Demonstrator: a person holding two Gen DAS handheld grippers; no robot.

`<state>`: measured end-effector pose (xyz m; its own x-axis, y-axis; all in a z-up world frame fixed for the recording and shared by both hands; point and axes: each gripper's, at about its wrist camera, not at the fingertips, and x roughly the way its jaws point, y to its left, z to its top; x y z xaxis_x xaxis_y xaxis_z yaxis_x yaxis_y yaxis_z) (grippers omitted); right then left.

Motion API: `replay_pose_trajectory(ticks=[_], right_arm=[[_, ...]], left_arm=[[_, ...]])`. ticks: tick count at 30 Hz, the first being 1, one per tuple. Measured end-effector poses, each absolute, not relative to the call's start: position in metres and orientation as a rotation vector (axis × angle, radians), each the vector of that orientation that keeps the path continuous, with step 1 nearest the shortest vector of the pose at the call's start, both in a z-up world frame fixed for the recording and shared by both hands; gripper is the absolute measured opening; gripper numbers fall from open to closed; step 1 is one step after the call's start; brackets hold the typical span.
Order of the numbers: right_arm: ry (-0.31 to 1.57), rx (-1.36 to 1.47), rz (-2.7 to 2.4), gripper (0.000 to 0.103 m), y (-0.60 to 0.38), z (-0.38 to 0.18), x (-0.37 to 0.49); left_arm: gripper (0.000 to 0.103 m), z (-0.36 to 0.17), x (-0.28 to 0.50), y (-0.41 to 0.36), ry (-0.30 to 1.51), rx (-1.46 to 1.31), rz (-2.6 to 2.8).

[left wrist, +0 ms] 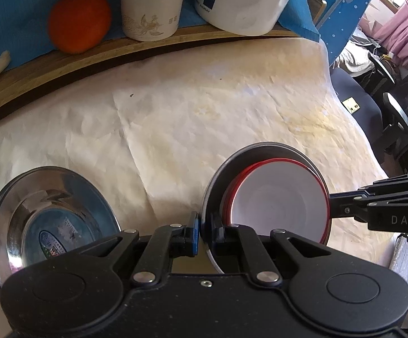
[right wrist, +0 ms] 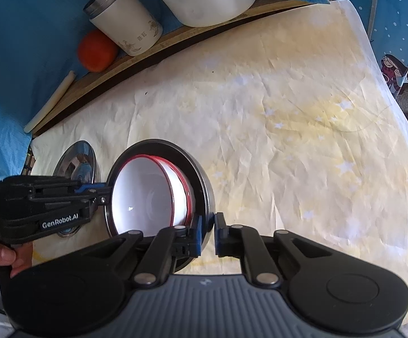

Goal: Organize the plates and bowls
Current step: 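Lift the steel bowl stack with both tools and carry it toward the steel plates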

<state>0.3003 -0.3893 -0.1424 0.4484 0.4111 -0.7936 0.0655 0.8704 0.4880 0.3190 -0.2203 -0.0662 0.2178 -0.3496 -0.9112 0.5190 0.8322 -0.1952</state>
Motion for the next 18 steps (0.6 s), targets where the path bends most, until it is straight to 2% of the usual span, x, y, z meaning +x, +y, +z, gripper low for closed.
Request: replay_pose_trajectory(ticks=[18], right_arm=[[1.107, 0.462, 0.213, 0.009, -0.379, -0.141, 0.318]], left_arm=[[0.007, -0.069, 0.323, -0.212, 1.232, 0.123, -0.561]])
